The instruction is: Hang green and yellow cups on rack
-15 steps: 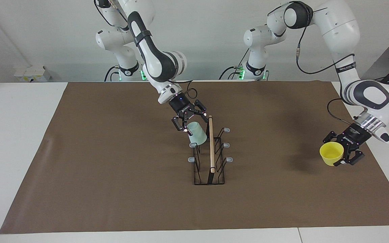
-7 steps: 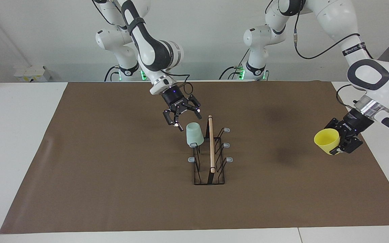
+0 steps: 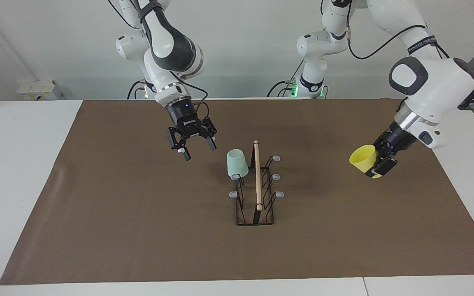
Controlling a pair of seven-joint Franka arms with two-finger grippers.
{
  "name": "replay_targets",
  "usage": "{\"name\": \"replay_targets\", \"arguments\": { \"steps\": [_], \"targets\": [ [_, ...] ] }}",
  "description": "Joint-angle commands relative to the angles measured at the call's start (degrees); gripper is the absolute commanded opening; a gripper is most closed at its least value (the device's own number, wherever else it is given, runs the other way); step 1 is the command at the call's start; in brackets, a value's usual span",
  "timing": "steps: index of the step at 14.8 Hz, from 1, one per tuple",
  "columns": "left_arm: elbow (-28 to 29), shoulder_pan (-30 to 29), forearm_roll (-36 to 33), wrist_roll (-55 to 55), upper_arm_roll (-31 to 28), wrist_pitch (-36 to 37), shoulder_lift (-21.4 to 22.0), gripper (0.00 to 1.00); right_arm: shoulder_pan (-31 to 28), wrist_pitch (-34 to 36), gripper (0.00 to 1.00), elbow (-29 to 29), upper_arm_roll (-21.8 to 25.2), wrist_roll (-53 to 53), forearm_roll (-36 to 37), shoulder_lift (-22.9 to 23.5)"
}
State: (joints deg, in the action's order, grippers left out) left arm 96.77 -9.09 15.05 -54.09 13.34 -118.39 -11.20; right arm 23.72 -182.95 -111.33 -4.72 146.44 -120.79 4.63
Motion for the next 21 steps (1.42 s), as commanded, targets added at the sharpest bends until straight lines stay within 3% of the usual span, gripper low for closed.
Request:
{"name": "replay_targets", "arguments": {
  "steps": [1, 3, 8, 12, 16, 21],
  "targets": [
    [2.5, 0.0, -7.5, -2.5, 3.9, -0.3, 2.3, 0.00, -3.5, 1.8, 1.00, -0.6, -0.6, 1.3, 4.1, 0.1],
    [3.2, 0.0, -13.0, -5.1, 7.1, -0.9, 2.2, 0.00, -6.5, 5.6, 1.00, -1.2, -0.6, 1.4, 5.4, 0.6],
    [5.9, 0.0, -28.0, -11.9, 14.9, -5.6, 2.2, 0.00, -14.5, 16.7, 1.00, -3.2, -0.5, 1.3, 18.8, 1.2],
    [7.7, 0.0, -38.6, -14.1, 19.7, -7.9, 2.3, 0.00, -21.6, 27.3, 1.00, -3.9, -0.2, -1.1, 36.4, 1.7],
    [8.8, 0.1, -53.0, -21.0, 24.4, -7.9, 2.5, 0.00, -24.0, 29.5, 1.00, -4.9, 0.0, -11.9, 55.0, 1.9],
    [12.9, 0.1, -68.5, -31.1, 28.6, -8.3, 4.6, 0.00, -27.7, 36.6, 1.00, -4.6, 0.1, -37.9, 82.2, 2.0]
  ]
}}
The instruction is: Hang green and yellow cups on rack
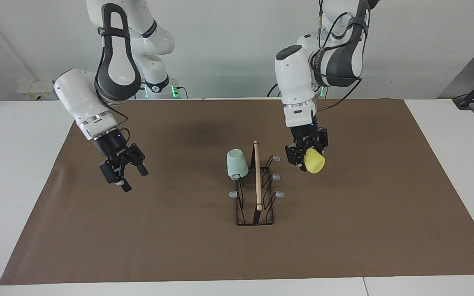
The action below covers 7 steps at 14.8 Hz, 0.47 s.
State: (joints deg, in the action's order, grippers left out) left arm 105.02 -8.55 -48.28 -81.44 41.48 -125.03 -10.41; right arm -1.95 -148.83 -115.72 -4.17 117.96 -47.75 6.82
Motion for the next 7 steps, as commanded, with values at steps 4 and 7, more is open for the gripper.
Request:
{"name": "replay_targets", "arguments": {
  "steps": [4, 7],
  "targets": [
    [11.4, -0.4, -16.3, -18.6, 2.2, -2.9, 9.1, 0.00, -2.5, 5.8, 1.00, 0.0, -0.2, -30.4, 24.4, -0.9],
    [14.9, -0.6, -20.8, -26.4, 3.7, -3.3, 11.1, 0.00, -2.0, 7.8, 1.00, 0.0, -0.2, -50.0, 38.0, -2.3]
  ]
}}
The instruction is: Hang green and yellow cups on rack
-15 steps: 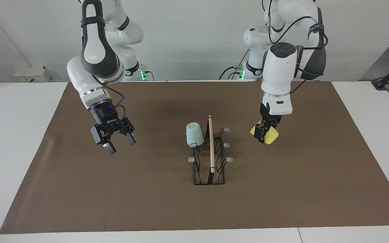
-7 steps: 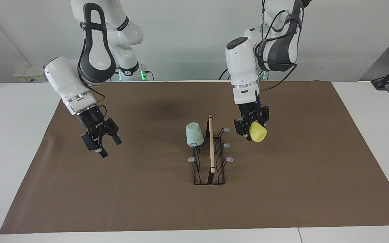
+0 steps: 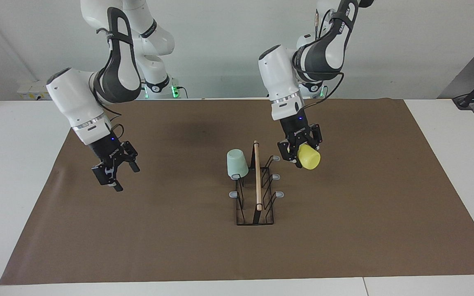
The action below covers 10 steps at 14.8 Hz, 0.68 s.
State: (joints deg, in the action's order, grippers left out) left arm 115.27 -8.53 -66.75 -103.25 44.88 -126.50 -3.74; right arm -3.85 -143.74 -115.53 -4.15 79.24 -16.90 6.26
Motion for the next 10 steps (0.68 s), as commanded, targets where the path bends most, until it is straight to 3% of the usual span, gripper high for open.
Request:
{"name": "replay_targets", "arguments": {
  "steps": [1, 4, 10],
  "targets": [
    [6.1, -0.6, -3.5, -6.5, 0.4, -2.0, 5.5, 0.00, -0.1, 4.7, 1.00, 0.0, -0.2, -18.6, 12.0, -2.2],
    [6.5, -1.2, -7.8, -12.5, 2.2, -1.4, 5.7, 0.00, 0.7, 11.1, 1.00, 0.1, -0.6, -41.6, 21.2, -4.6],
    [6.8, -1.8, -15.6, -18.4, 4.8, 1.3, 3.0, 0.00, 2.1, 23.7, 1.00, 5.6, -1.3, -68.4, 24.0, -5.8]
  ]
}}
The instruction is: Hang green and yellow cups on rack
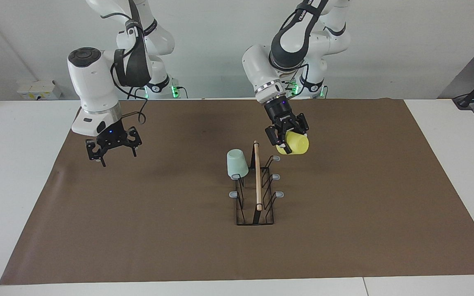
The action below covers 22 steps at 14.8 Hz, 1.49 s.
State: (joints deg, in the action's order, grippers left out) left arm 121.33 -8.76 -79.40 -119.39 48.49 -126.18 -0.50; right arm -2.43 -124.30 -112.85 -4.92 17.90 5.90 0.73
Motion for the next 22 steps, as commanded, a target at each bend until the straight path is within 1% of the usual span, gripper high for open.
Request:
{"name": "replay_targets", "arguments": {
  "steps": [1, 4, 7, 9, 10, 12, 14, 16, 20, 21, 22],
  "targets": [
    [0.7, -1.4, -3.9, -2.9, 1.2, 2.8, -1.2, 0.00, 1.5, 7.5, 1.00, 4.6, -0.4, -10.1, 1.3, -0.4],
    [0.4, -0.8, -6.6, -5.1, 1.3, 4.9, -3.0, 0.00, 1.6, 19.1, 1.00, 12.0, -0.6, -20.5, 1.0, -0.5],
    [0.0, -0.4, -11.3, -8.8, 2.4, 9.6, -6.8, 0.00, 2.3, 27.9, 1.00, 18.8, -0.6, -26.5, 0.2, 0.1],
    [-1.6, -0.4, -11.8, -10.5, 3.7, 12.4, -9.2, 0.00, 2.3, 33.6, 1.00, 22.6, -0.6, -28.5, -0.2, 1.0],
    [-1.8, -0.3, -11.9, -10.8, 4.6, 13.2, -10.1, 0.00, 2.2, 33.9, 1.00, 22.4, -0.5, -29.7, -1.1, 1.5],
    [-1.6, 1.1, -12.0, -11.7, 5.0, 14.1, -10.7, 0.00, 1.4, 35.6, 1.00, 22.0, -0.3, -31.9, -4.6, 1.0],
    [-1.8, 1.6, -12.3, -12.4, 5.0, 14.3, -11.3, 0.00, 0.5, 34.5, 1.00, 20.4, -0.2, -31.5, -7.0, 0.6],
    [-1.9, 1.7, -13.1, -12.4, 5.0, 14.7, -12.9, 0.00, 0.1, 33.9, 1.00, 20.6, -0.1, -31.3, -7.0, 0.6],
    [-1.9, 4.3, -16.6, -13.9, 5.1, 19.6, -17.3, 0.00, 0.9, 35.5, 1.00, 20.3, 0.4, -31.2, -6.1, -0.1],
    [-1.9, 4.5, -16.9, -13.9, 5.1, 20.4, -17.9, 0.00, 1.1, 35.4, 1.00, 20.3, 1.7, -30.8, -6.2, -0.1],
    [-1.9, 4.6, -17.3, -14.4, 5.2, 20.5, -18.3, 0.00, 1.9, 35.0, 1.00, 20.7, 4.2, -28.0, -7.1, 0.1]
  ]
}}
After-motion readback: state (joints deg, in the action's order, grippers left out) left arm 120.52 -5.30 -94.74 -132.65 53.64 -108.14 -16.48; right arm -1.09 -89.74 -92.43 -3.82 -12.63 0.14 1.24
